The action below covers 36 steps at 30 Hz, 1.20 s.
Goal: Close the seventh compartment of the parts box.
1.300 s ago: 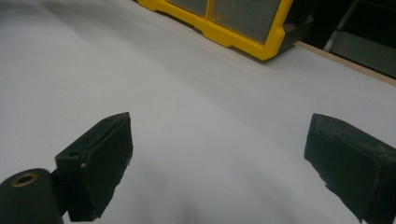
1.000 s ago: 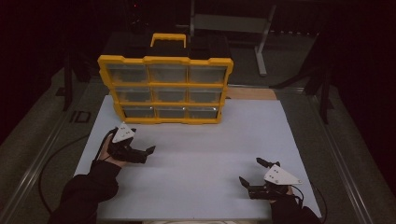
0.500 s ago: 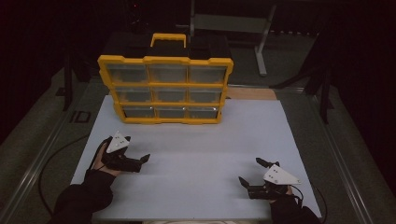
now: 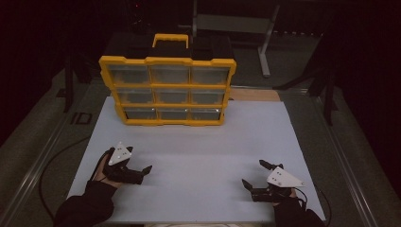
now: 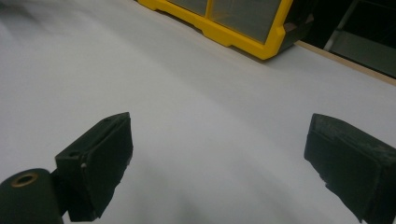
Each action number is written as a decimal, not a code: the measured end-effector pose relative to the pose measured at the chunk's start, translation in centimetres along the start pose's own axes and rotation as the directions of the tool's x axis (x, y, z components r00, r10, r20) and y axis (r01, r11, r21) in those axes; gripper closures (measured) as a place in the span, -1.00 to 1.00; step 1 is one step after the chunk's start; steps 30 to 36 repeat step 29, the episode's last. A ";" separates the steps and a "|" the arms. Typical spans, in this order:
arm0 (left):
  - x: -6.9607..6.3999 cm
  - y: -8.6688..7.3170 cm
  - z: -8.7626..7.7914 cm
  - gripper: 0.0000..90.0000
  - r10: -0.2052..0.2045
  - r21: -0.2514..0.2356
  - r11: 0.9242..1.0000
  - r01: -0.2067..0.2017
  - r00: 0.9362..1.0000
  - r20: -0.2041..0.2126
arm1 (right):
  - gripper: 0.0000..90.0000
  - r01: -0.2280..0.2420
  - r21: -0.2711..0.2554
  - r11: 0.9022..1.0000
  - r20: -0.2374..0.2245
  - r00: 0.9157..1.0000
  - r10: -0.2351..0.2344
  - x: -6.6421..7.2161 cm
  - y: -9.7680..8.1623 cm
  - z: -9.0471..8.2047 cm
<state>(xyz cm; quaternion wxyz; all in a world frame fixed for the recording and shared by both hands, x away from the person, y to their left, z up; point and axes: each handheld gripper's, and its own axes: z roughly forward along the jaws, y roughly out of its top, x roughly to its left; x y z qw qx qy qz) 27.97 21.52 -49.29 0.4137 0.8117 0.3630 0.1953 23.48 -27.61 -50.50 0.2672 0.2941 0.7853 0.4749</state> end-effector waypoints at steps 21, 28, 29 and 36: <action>-0.8 -1.6 0.1 -1.00 0.065 0.003 0.998 -0.066 0.997 0.046 | -0.82 0.002 0.008 1.000 -0.001 1.000 -0.002 0.0 -0.1 0.1; -0.7 -1.7 0.3 -1.00 0.062 0.007 0.998 -0.063 0.997 0.037 | -0.82 -0.002 0.009 1.000 -0.002 1.000 0.002 -0.1 -0.2 0.2; -0.6 -1.7 0.3 -1.00 0.062 0.005 0.998 -0.062 0.997 0.036 | -0.82 -0.002 0.009 1.000 -0.001 1.000 0.002 -0.1 -0.2 0.2; -0.6 -1.7 0.3 -1.00 0.062 0.005 0.998 -0.062 0.997 0.036 | -0.82 -0.002 0.009 1.000 -0.001 1.000 0.002 -0.1 -0.2 0.2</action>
